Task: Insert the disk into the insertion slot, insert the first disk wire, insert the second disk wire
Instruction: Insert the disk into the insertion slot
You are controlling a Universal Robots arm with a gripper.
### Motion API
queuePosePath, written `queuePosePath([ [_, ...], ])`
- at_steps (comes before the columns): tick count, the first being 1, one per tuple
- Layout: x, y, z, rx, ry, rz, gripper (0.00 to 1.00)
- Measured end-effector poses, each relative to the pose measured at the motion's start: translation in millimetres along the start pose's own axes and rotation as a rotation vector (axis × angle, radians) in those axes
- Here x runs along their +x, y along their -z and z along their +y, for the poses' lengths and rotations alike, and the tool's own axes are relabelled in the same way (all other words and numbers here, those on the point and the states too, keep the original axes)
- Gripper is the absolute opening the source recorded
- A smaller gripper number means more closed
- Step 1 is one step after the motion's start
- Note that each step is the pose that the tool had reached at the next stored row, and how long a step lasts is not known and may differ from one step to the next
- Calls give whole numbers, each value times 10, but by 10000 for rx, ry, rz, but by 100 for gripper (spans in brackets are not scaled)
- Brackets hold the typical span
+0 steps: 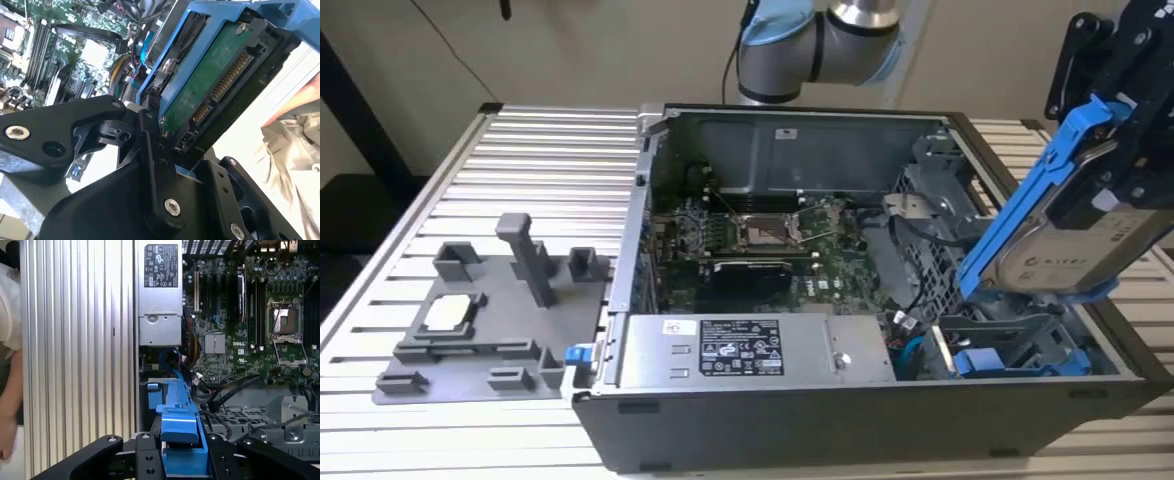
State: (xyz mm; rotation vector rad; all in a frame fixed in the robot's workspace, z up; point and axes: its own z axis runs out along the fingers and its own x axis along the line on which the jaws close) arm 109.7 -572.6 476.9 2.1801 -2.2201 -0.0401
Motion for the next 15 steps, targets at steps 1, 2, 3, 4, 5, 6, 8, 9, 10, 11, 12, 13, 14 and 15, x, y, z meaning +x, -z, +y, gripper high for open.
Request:
queuePosePath([
  [1,3,-8,-5,0,1,-4,33],
  [2,6,-16,-11,0,1,-11,33],
  [3,9,-24,-17,0,0,-17,33],
  [4,12,-35,-23,0,0,-25,33],
  [5,15,-45,-29,-1,1,-28,33],
  [6,18,-55,-35,-1,1,-28,33],
  [8,24,-78,-48,-1,1,-33,33],
  [9,28,-88,-55,-1,1,-37,33],
  [10,31,-99,-61,-1,2,-41,33],
  [11,34,-111,-67,-1,2,-45,33],
  [12,37,-124,-73,-1,2,-48,33],
  [13,40,-136,-78,-1,2,-51,33],
  [14,42,-148,-83,-1,2,-55,33],
  [15,44,-160,-87,-1,2,-59,33],
])
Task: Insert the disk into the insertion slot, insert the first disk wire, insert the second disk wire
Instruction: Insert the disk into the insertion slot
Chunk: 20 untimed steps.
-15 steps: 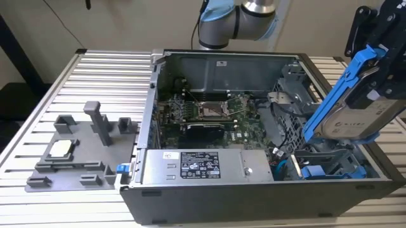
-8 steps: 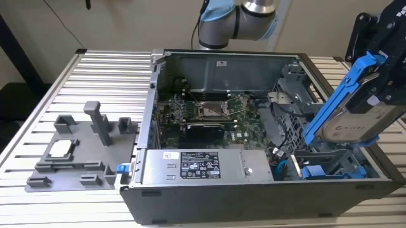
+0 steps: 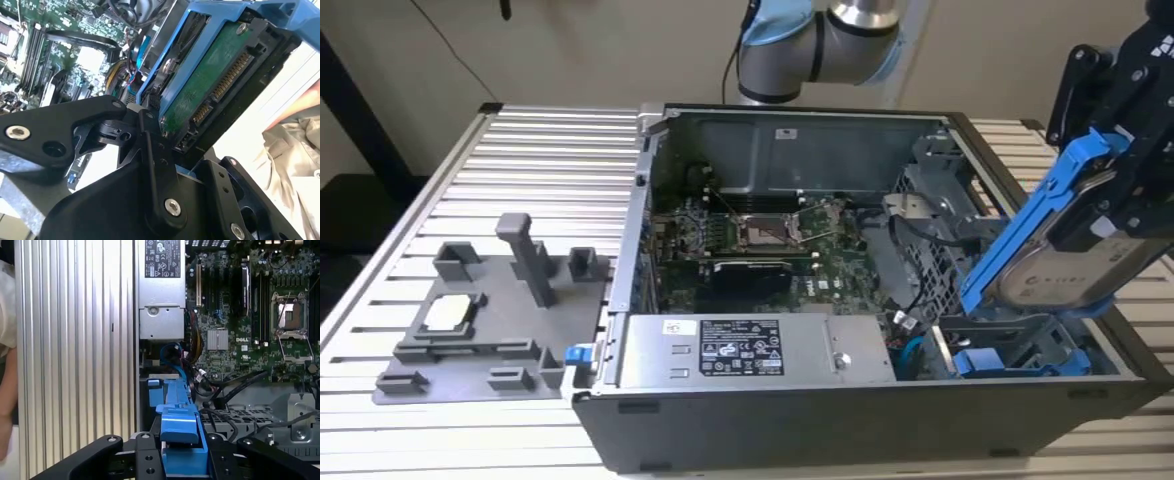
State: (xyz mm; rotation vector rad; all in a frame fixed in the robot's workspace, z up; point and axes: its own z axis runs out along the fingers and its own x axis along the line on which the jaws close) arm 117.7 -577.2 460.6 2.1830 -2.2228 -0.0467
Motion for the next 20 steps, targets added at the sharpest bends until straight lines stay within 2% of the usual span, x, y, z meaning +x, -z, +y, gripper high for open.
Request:
queuePosePath([
  [10,17,-131,-37,-1,1,-38,33],
  [20,17,-271,-44,-2,5,-134,33],
])
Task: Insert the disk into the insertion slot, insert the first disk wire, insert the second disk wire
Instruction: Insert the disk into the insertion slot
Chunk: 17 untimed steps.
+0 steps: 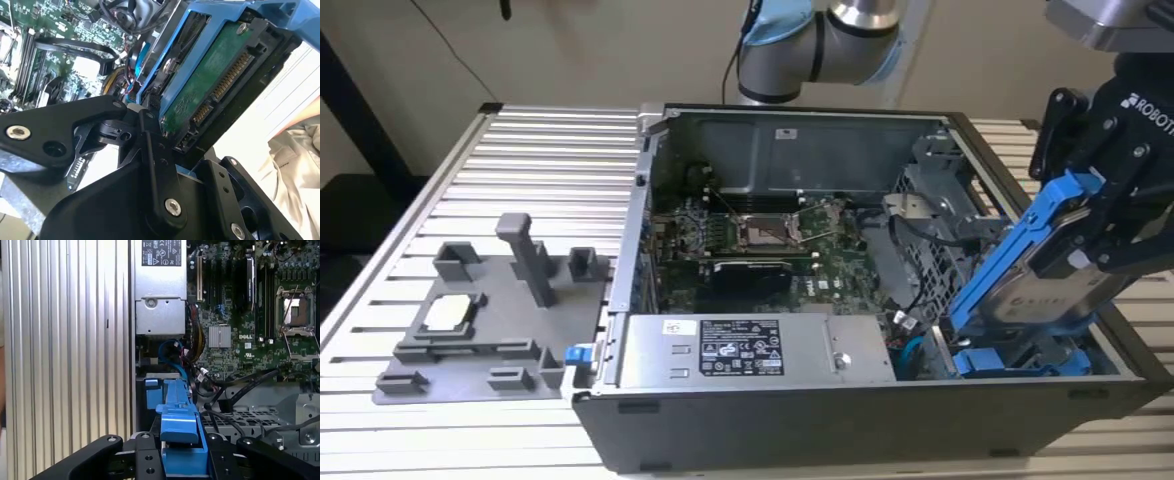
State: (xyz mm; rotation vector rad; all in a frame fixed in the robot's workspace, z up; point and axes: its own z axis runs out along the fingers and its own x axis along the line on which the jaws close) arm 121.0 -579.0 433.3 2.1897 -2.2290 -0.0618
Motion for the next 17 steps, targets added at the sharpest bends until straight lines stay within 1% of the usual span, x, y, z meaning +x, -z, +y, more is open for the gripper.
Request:
queuePosePath([
  [7,1,-77,-17,-3,7,-134,33],
  [10,1,-111,-35,-3,5,-141,33],
  [17,10,-184,-48,-3,5,-144,33],
])
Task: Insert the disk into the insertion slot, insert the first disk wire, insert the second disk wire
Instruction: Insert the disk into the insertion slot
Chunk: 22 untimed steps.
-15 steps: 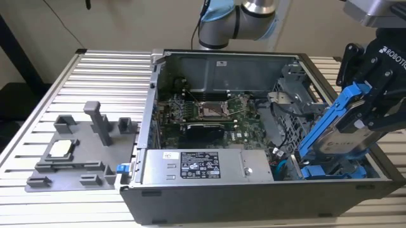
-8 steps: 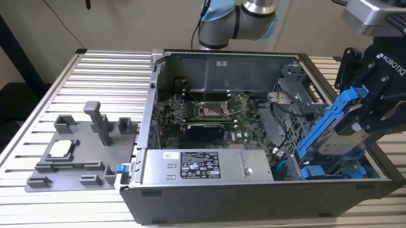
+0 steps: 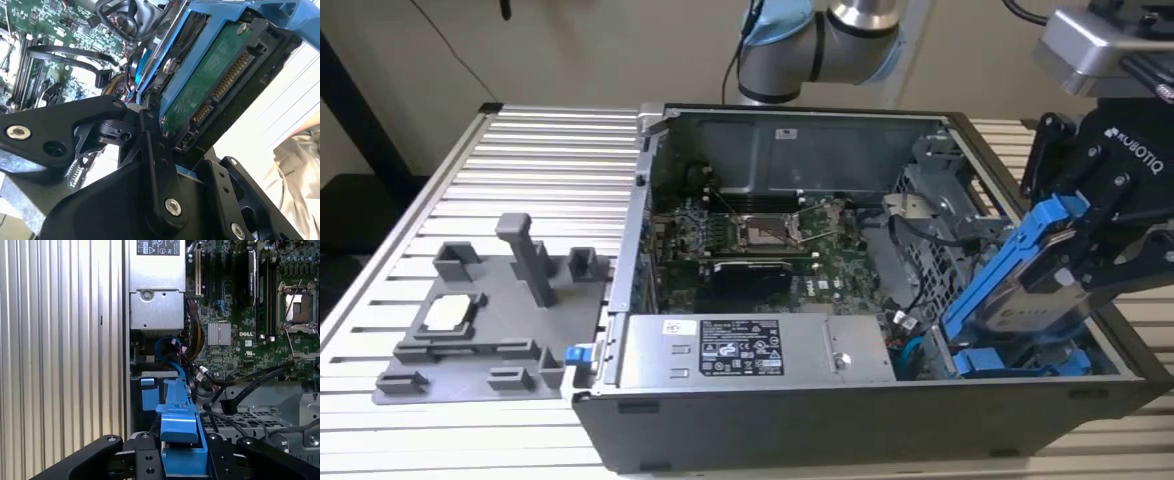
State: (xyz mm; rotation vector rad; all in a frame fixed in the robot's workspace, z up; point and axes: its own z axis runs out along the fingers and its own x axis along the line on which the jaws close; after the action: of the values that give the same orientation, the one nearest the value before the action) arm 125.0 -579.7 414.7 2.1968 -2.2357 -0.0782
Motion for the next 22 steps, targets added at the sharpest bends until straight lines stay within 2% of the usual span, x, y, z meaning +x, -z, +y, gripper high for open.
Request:
queuePosePath([
  [11,6,-114,-5,0,1,0,33],
  [22,11,-292,-12,0,0,-1,33],
])
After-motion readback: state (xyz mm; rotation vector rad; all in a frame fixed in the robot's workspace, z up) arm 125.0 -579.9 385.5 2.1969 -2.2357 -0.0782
